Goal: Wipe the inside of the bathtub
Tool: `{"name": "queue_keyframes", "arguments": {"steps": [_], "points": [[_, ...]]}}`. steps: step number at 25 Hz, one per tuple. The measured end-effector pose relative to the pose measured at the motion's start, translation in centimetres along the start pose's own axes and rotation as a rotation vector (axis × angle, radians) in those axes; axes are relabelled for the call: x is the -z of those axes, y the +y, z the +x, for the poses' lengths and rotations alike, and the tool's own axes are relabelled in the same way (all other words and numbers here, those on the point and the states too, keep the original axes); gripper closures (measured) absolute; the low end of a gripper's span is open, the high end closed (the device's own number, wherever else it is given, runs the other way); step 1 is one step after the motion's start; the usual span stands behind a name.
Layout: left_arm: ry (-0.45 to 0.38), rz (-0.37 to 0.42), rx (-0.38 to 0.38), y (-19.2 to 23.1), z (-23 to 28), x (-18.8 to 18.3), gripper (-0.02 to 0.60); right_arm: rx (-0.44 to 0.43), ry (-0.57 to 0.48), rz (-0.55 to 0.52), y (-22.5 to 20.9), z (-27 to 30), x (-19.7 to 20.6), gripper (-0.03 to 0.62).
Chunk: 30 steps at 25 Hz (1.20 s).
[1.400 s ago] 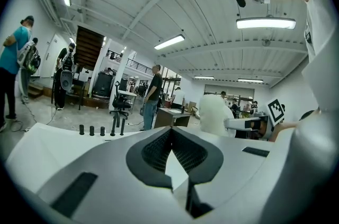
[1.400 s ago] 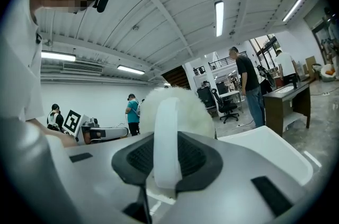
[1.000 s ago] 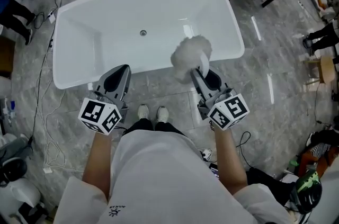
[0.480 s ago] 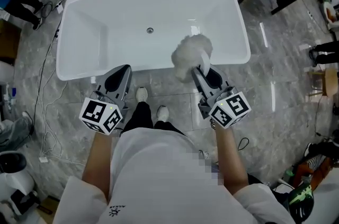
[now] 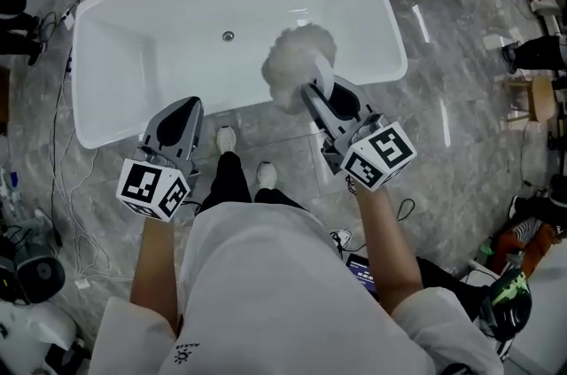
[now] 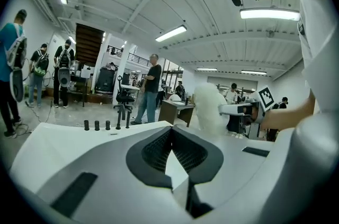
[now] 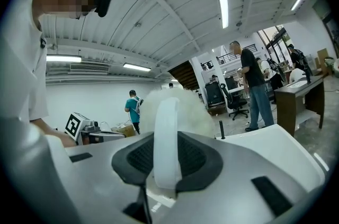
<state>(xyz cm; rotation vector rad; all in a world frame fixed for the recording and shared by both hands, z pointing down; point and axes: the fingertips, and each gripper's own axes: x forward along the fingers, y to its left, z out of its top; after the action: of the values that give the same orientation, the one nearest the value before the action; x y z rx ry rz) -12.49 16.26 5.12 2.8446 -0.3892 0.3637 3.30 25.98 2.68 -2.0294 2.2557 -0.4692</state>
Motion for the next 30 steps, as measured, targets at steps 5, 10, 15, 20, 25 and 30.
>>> {"name": "queue_keyframes", "arguments": {"steps": [5, 10, 15, 20, 25, 30], "points": [[0.022, -0.027, 0.051, 0.7, 1.8, 1.0, 0.571, 0.005, 0.028, 0.024, -0.8, 0.9, 0.7, 0.500], [0.048, -0.027, 0.086, 2.5, 3.7, 1.4, 0.571, -0.003, 0.070, 0.018, -1.7, 3.1, 1.0, 0.500], [0.048, -0.044, 0.102, 5.6, 5.4, 1.5, 0.571, -0.013, 0.106, 0.004, -2.6, 7.4, 1.2, 0.500], [0.093, -0.037, 0.089, 9.7, 6.3, 3.3, 0.571, -0.052, 0.173, -0.016, -2.9, 12.7, 2.7, 0.502], [0.159, -0.069, 0.062, 13.8, 6.0, 6.5, 0.571, -0.080, 0.277, -0.003, -3.6, 16.5, 5.8, 0.502], [0.193, -0.095, 0.008, 16.5, 6.4, 8.9, 0.571, -0.167, 0.413, 0.037, -5.0, 19.8, 10.4, 0.502]]}}
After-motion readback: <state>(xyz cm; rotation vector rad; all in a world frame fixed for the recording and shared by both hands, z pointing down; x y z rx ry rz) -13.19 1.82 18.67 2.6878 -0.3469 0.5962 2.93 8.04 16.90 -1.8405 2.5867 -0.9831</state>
